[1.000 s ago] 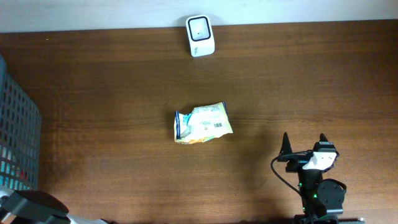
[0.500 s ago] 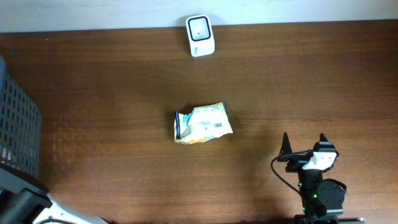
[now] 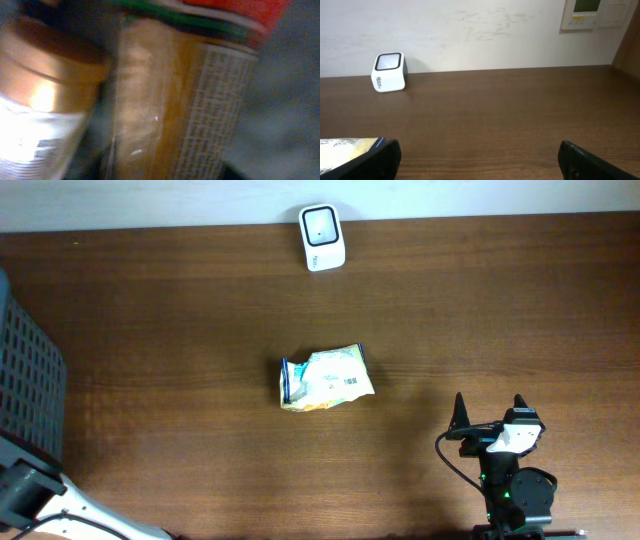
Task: Scan the item barcode
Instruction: 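Reach the left gripper into the basket and grasp the orange-capped pasta pack, then place the pasta pack on the table left of the snack bag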
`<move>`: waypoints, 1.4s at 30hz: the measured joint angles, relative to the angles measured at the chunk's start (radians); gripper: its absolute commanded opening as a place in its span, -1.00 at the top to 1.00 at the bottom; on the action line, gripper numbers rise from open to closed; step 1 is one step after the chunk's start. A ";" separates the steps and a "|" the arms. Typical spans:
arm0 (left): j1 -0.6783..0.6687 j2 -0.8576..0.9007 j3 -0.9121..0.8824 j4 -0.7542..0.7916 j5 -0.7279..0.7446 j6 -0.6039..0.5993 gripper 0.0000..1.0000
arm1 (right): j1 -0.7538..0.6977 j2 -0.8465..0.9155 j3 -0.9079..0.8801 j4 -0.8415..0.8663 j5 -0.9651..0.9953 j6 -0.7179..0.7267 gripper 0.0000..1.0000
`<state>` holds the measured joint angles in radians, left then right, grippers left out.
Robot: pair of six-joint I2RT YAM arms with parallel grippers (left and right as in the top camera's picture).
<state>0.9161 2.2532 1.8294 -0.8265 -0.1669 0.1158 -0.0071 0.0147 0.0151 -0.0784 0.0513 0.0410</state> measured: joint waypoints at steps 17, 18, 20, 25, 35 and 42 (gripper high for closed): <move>-0.132 -0.496 0.494 -0.107 0.072 -0.041 1.00 | 0.000 0.000 0.000 0.000 0.000 0.000 -0.97; -0.167 -0.555 0.510 -0.112 0.091 -0.037 1.00 | 0.000 0.000 0.000 0.000 0.000 0.000 -0.97; -0.232 -0.623 0.524 -0.159 0.128 -0.029 1.00 | 0.000 0.000 0.000 0.000 0.000 0.000 -0.97; -0.570 -0.549 0.414 -0.488 0.280 -0.057 1.00 | 0.000 0.000 0.000 0.000 0.000 0.000 -0.97; -0.931 -0.443 -0.445 -0.035 0.295 -0.306 -0.98 | 0.000 -0.002 0.000 0.000 0.000 0.000 -0.97; -0.926 -0.468 -0.450 0.019 0.224 -0.330 -0.98 | 0.000 -0.002 0.000 0.000 0.000 0.000 -0.97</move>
<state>-0.0101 1.7851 1.3796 -0.8078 0.0570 -0.2142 -0.0071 0.0128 0.0151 -0.0784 0.0517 0.0406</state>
